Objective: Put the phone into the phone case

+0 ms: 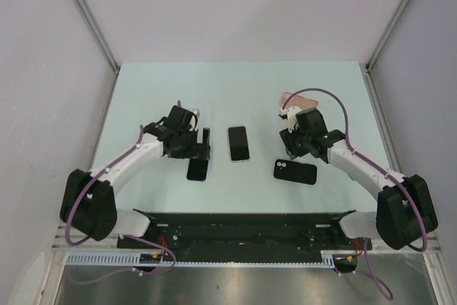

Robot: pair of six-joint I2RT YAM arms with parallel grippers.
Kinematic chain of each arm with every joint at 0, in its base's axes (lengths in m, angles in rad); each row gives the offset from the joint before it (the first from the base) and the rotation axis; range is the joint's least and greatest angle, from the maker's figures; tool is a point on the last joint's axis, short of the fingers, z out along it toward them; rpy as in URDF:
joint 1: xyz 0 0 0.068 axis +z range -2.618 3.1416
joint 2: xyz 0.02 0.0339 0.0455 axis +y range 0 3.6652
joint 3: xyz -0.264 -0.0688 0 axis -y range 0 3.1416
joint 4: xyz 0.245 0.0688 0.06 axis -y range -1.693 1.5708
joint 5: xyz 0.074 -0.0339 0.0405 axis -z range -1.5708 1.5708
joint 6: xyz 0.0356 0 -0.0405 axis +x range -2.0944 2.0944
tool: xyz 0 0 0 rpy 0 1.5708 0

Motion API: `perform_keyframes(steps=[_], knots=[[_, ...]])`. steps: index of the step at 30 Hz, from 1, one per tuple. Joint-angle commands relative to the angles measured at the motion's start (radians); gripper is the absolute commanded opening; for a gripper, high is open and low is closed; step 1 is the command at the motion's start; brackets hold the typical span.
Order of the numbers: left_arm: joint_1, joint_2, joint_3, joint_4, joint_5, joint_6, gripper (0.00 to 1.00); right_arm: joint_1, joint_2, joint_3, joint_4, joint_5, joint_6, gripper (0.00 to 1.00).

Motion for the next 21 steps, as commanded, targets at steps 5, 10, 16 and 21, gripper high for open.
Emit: perform_keyframes(steps=[5,10,16,21], knots=[[-0.007,-0.153,-0.012,0.042,-0.062,-0.024,1.0,-0.055,0.109,0.057,0.063,-0.262,-0.24,0.45],[-0.007,-0.187,-0.021,0.045,-0.061,-0.029,1.0,-0.058,0.176,0.069,0.017,-0.266,-0.38,0.52],[-0.006,-0.19,-0.015,0.048,-0.059,-0.029,1.0,-0.094,0.227,0.077,0.0,-0.353,-0.439,0.5],[-0.006,-0.201,-0.02,0.048,-0.061,-0.03,1.0,-0.094,0.277,0.079,-0.031,-0.349,-0.459,0.5]])
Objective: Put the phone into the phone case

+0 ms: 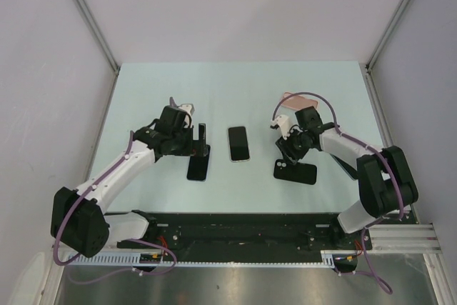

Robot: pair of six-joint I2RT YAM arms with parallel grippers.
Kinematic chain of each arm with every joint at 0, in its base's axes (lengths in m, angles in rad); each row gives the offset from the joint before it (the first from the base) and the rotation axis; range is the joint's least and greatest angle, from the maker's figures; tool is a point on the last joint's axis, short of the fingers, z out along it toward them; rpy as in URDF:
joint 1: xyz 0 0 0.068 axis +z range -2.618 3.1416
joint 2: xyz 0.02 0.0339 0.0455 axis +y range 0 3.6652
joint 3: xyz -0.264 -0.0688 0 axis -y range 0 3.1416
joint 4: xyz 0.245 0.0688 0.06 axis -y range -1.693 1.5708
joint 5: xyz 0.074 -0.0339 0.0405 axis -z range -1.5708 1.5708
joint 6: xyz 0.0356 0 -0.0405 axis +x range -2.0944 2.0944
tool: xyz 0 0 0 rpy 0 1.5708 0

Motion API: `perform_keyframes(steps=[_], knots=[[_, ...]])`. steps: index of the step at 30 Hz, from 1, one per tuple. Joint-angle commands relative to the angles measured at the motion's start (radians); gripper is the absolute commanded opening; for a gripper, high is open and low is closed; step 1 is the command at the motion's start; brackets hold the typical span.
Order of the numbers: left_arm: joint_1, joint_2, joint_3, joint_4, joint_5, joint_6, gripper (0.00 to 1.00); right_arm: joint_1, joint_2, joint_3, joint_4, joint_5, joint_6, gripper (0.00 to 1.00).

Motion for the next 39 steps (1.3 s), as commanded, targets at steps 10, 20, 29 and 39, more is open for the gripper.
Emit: perform_keyframes(steps=[10,20,29,39], knots=[[0.0,-0.039,-0.005,0.023,-0.004,-0.015,1.0,-0.001,0.108,0.042,0.009,0.007,-0.017,0.31],[0.027,-0.03,-0.007,0.032,0.032,-0.007,0.99,0.013,0.059,0.093,0.049,-0.03,0.157,0.0],[0.038,0.027,-0.011,0.025,0.098,0.019,1.0,0.033,0.068,0.125,-0.032,0.189,0.574,0.0],[0.033,0.11,-0.008,0.013,0.11,0.043,1.0,0.025,0.072,0.125,-0.144,0.215,0.968,0.0]])
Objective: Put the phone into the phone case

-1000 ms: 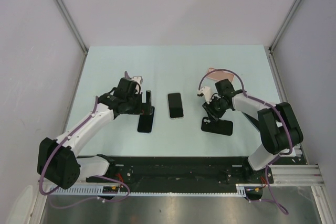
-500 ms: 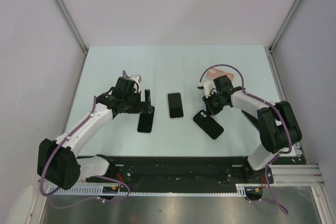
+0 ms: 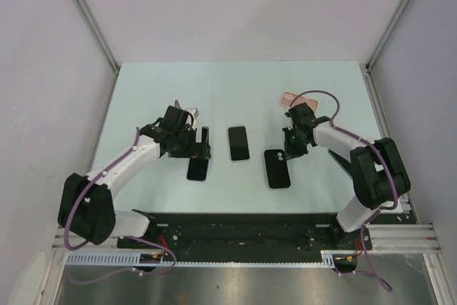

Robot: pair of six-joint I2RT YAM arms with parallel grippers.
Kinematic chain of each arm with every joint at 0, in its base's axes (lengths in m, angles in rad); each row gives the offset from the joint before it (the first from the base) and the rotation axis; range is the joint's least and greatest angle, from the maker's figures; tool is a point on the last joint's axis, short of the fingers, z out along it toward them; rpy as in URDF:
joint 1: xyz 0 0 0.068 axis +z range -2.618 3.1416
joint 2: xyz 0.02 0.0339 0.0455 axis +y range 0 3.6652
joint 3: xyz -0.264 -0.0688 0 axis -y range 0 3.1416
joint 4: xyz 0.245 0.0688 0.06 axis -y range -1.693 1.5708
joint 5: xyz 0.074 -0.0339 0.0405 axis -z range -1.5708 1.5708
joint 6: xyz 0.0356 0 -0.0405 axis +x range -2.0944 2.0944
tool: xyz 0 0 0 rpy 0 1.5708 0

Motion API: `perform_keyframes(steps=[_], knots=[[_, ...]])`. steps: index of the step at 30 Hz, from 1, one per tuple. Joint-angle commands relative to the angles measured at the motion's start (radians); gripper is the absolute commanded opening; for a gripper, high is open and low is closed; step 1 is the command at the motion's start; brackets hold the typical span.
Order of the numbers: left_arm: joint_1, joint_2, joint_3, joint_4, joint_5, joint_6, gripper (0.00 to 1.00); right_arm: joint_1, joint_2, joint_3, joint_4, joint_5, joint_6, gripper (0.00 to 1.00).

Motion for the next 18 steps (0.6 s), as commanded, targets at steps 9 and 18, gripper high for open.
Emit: perform_keyframes(steps=[9,18], knots=[[-0.046,0.15,0.026,-0.053,-0.089,0.028,1.0,0.052,-0.051,-0.025,-0.02,0.098,0.311,0.0],[-0.089,0.234,0.048,-0.07,-0.135,0.018,1.0,0.055,-0.041,-0.044,-0.013,0.147,0.298,0.1]])
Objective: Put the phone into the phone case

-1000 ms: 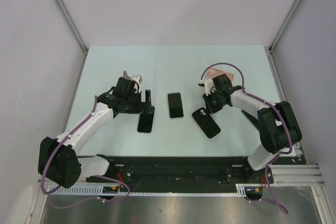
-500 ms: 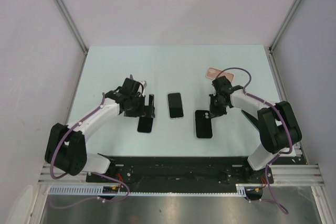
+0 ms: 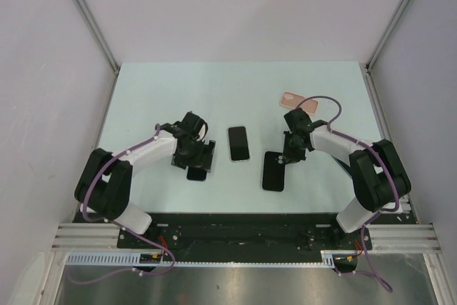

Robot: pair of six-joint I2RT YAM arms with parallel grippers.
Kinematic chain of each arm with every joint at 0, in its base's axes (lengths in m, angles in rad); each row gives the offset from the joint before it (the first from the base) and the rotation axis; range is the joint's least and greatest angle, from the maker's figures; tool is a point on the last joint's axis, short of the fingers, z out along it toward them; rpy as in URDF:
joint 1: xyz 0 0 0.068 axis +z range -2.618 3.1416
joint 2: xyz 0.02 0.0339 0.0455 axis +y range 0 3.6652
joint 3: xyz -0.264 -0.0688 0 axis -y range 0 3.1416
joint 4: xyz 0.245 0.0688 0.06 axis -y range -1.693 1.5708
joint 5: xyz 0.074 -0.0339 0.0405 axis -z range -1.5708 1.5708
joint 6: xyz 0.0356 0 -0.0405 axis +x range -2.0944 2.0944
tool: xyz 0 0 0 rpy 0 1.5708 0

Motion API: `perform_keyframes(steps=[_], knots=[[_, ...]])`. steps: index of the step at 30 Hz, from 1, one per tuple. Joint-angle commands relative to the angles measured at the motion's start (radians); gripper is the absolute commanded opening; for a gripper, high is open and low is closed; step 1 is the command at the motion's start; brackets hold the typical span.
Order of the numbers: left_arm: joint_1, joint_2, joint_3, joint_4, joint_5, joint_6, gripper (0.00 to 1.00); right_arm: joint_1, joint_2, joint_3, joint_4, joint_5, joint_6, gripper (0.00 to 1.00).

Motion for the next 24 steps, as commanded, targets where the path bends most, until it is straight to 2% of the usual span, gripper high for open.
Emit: perform_keyframes(steps=[1,4,7,8,9,11,16,17,18,24], knots=[[-0.014,0.038,0.043,-0.019,-0.032,0.0,1.0,-0.002,-0.024,-0.015,0.015,0.043,0.01,0.11],[-0.02,0.08,0.06,-0.033,-0.067,-0.001,1.0,-0.004,-0.038,-0.022,0.02,0.036,0.004,0.17],[-0.026,0.106,0.077,-0.044,-0.084,-0.001,0.98,-0.004,-0.07,-0.022,0.021,-0.002,-0.004,0.31],[-0.026,0.111,0.078,-0.046,-0.092,-0.003,0.98,-0.004,-0.079,-0.022,0.018,-0.011,-0.004,0.36],[-0.026,0.115,0.08,-0.047,-0.098,-0.003,0.96,-0.002,-0.103,-0.022,0.011,-0.022,-0.004,0.49],[-0.026,0.123,0.081,-0.049,-0.101,-0.003,0.95,0.001,-0.131,-0.022,0.003,-0.019,-0.002,0.61],[-0.026,0.146,0.084,-0.05,-0.101,-0.007,0.9,0.001,-0.226,-0.025,0.009,-0.023,-0.017,0.67],[-0.026,0.147,0.083,-0.046,-0.098,-0.009,0.89,-0.001,-0.238,-0.029,0.014,-0.033,-0.023,0.72],[-0.026,0.151,0.083,-0.047,-0.091,-0.009,0.88,0.001,-0.252,-0.041,0.032,-0.049,-0.028,0.99],[-0.027,0.163,0.066,-0.03,-0.052,-0.015,0.8,0.004,-0.38,-0.082,0.112,-0.083,-0.025,1.0]])
